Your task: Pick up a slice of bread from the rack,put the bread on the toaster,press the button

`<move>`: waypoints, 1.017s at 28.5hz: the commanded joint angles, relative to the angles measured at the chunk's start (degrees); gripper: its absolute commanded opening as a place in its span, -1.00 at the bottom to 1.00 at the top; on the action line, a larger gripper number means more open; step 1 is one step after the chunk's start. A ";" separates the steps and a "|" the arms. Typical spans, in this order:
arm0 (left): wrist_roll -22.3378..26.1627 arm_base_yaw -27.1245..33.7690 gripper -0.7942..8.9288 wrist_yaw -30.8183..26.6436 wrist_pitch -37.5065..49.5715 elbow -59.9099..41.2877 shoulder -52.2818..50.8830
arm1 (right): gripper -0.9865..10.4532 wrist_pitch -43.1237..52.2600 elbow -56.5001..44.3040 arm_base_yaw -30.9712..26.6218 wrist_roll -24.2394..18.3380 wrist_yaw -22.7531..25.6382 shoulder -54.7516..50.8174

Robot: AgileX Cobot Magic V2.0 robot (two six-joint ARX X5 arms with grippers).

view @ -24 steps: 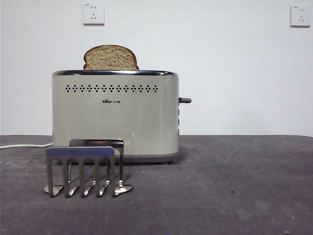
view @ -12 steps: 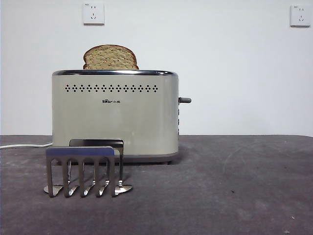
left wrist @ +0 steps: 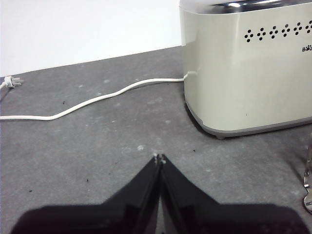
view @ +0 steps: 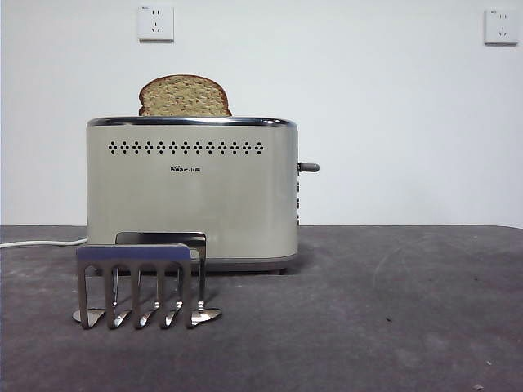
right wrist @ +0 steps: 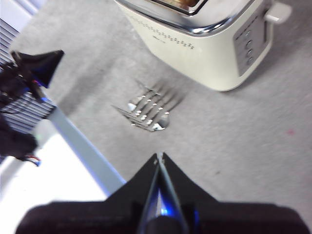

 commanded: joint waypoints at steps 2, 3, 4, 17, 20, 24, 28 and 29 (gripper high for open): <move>-0.46 0.17 -0.84 -0.09 0.04 -0.81 -0.20 | -0.83 8.87 -1.01 -3.56 -1.81 0.28 -3.76; -0.46 0.17 -0.84 -0.09 0.04 -0.83 -0.20 | -0.83 10.97 -1.20 -4.59 -1.73 0.28 -5.38; -0.46 0.17 -0.84 -0.09 0.04 -0.81 -0.20 | -0.83 11.89 -1.49 -5.88 -1.55 0.26 -7.10; -0.46 0.17 -0.84 -0.09 0.04 -0.81 -0.20 | -0.83 45.16 -39.45 -22.21 -1.81 1.73 -38.01; -0.46 0.17 -0.84 -0.09 0.04 -0.81 -0.20 | -0.83 49.44 -45.97 -22.05 -1.57 5.53 -42.05; -0.46 0.17 -0.84 -0.09 0.04 -0.81 -0.20 | -0.83 51.93 -52.76 -20.70 -1.33 8.76 -47.08; -0.46 0.17 -0.84 -0.09 0.04 -0.81 -0.20 | -0.83 53.27 -58.25 -18.49 -1.33 11.52 -51.52; -0.46 0.17 -0.84 -0.09 0.04 -0.81 -0.20 | -0.83 53.79 -59.45 -17.99 -1.31 11.52 -52.50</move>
